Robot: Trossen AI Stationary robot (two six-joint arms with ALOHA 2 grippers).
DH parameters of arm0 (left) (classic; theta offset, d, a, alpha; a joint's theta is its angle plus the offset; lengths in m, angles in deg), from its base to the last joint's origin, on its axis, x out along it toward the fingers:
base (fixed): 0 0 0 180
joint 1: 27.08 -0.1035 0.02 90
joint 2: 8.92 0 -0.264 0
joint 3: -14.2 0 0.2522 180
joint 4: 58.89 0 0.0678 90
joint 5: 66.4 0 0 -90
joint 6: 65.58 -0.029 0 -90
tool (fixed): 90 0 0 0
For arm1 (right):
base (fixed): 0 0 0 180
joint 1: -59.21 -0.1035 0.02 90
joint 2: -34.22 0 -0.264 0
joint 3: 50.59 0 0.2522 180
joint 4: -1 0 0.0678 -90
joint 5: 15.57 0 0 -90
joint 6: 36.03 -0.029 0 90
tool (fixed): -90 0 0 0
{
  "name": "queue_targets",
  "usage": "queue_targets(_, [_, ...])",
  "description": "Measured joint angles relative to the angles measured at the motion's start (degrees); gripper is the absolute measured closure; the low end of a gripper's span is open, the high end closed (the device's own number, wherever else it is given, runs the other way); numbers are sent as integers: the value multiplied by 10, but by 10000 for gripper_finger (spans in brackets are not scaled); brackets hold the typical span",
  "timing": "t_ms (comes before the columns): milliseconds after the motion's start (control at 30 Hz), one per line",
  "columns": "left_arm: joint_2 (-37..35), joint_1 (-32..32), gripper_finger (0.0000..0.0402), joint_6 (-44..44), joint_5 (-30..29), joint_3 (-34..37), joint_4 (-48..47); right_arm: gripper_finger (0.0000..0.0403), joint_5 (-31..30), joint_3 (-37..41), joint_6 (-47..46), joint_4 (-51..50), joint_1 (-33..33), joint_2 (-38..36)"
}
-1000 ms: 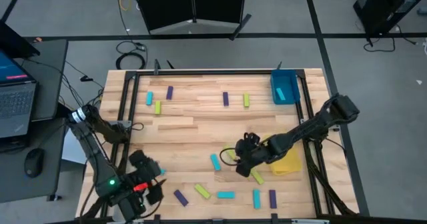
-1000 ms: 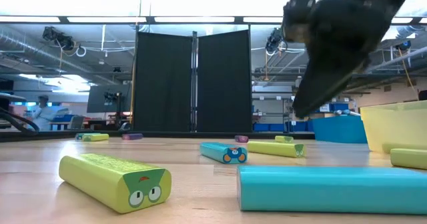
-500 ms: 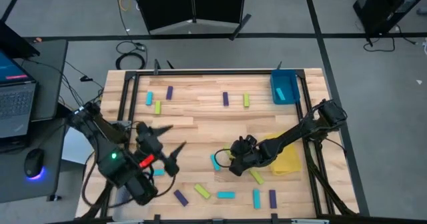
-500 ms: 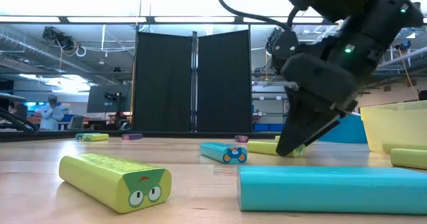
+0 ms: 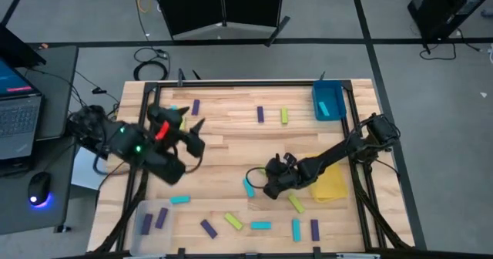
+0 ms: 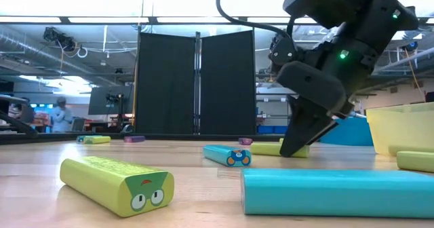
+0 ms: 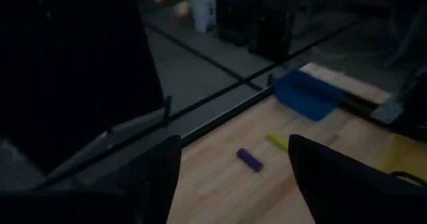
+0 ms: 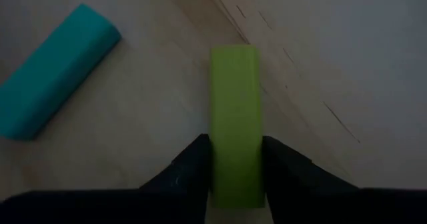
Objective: Sort blocks
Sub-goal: Put the green block into the yellow bin
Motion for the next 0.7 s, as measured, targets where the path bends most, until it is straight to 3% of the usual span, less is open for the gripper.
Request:
queue_targets(200, [-4, -89, 151, -64, 71, 0, 5, 286, -18, 4, 30, -12, 3, -27])
queue_targets(333, [8, -147, 158, -122, 113, 0, 29, 286, -53, 2, 55, -39, 6, -105])
queue_targets(533, [10, -246, 158, -222, 201, 30, 101, 286, -47, 3, 74, -195, -2, -258])
queue_targets(700, [9, -337, 158, -274, 276, 93, 138, 286, 27, 2, 63, -364, -38, -369])
